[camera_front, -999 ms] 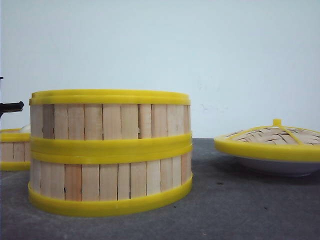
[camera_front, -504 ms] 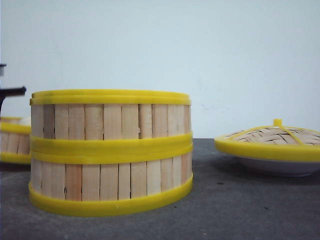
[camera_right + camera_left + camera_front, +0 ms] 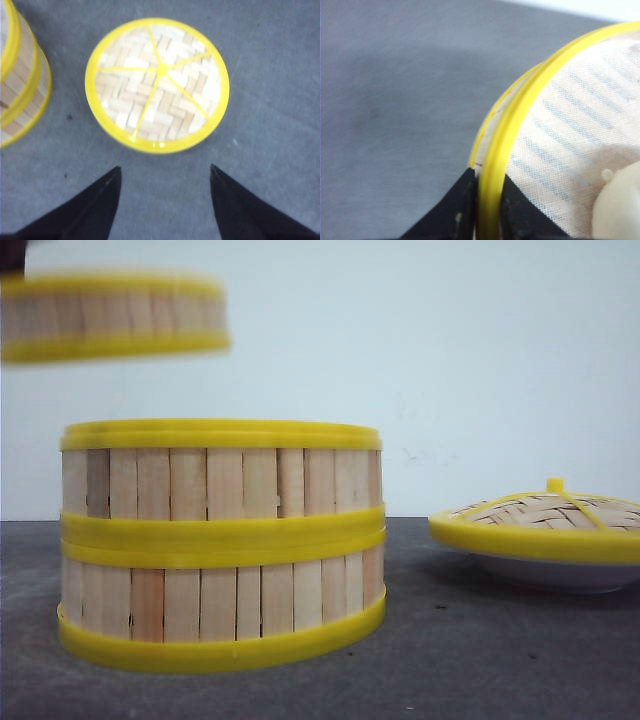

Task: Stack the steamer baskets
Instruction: 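Lift the basket with the left gripper and carry it above the stack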

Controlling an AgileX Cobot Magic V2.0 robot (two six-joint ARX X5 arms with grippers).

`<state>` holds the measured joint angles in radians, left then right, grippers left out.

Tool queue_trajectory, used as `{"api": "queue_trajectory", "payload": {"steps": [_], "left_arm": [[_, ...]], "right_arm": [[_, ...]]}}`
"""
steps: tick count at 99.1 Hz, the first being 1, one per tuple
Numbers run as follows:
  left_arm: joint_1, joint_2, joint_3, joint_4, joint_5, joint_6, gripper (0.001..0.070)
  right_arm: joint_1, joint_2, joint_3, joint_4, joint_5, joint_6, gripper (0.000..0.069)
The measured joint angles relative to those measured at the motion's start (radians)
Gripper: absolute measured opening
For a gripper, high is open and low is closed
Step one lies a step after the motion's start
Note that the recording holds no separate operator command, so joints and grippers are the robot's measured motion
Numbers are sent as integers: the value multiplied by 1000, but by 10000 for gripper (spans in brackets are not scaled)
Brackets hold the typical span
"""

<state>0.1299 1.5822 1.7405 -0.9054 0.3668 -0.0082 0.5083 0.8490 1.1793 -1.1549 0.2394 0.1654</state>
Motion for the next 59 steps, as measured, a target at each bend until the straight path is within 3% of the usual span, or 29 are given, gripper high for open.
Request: {"api": "queue_trajectory", "payload": {"steps": [41, 59], "left_arm": [[-189, -158, 0, -281, 5, 109, 28], [-272, -157, -31, -286, -26, 127, 28]], "right_arm": [[0, 0, 0, 23, 0, -11, 343], [0, 0, 0, 23, 0, -12, 343]]}}
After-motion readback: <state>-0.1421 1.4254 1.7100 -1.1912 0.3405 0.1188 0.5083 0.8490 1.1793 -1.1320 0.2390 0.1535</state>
